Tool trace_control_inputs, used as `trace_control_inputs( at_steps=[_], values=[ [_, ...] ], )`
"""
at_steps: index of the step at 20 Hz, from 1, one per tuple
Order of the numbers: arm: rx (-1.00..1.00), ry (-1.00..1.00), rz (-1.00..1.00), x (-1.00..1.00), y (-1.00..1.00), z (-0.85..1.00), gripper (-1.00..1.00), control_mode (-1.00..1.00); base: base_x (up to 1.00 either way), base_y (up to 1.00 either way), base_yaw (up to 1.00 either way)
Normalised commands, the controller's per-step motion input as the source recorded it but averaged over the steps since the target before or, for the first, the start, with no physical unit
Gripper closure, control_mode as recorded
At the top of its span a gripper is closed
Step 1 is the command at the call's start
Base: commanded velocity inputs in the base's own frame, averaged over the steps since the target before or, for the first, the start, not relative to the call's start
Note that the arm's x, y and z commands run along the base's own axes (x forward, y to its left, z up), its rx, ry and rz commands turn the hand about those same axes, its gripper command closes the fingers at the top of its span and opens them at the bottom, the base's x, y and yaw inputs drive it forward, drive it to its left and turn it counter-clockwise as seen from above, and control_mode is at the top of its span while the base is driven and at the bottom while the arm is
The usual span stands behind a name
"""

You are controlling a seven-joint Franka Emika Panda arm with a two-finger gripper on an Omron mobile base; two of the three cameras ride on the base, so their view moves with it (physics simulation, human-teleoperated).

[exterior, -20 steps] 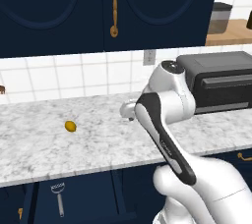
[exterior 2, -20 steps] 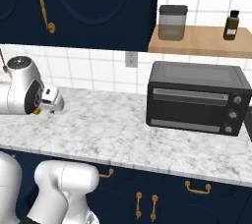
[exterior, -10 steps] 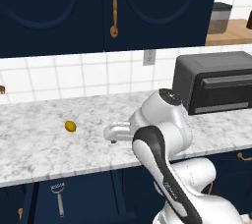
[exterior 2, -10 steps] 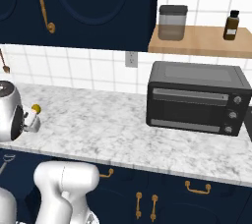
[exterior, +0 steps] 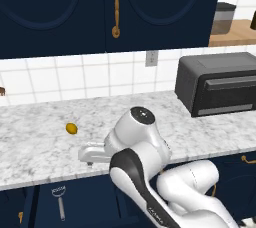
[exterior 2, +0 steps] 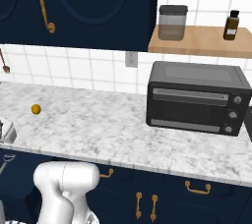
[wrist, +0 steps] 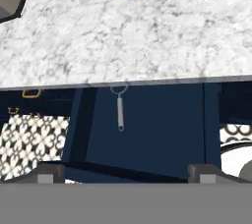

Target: Pick the peeler from the drawer and place it on the counter.

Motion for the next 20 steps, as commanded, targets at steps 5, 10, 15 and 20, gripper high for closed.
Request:
trace_control_inputs(
  at_steps=[5, 10, 15, 20],
  values=[
    [-0.05, 0.18, 0.02, 0.00, 0.59, -0.20, -1.00, -1.00, 0.00, 0.00, 0.00],
    [-0.06, 0.05, 0.03, 0.00, 0.53, -0.45, -1.00, -1.00, 0.00, 0.00, 0.00],
    [-0.01, -0.11, 0.00, 0.00, 0.21, -0.37, -1.00, -1.00, 0.00, 0.00, 0.00],
    [-0.03, -0.03, 0.00, 0.05, 0.23, -0.48, -1.00, -1.00, 0.00, 0.00, 0.00]
  ],
)
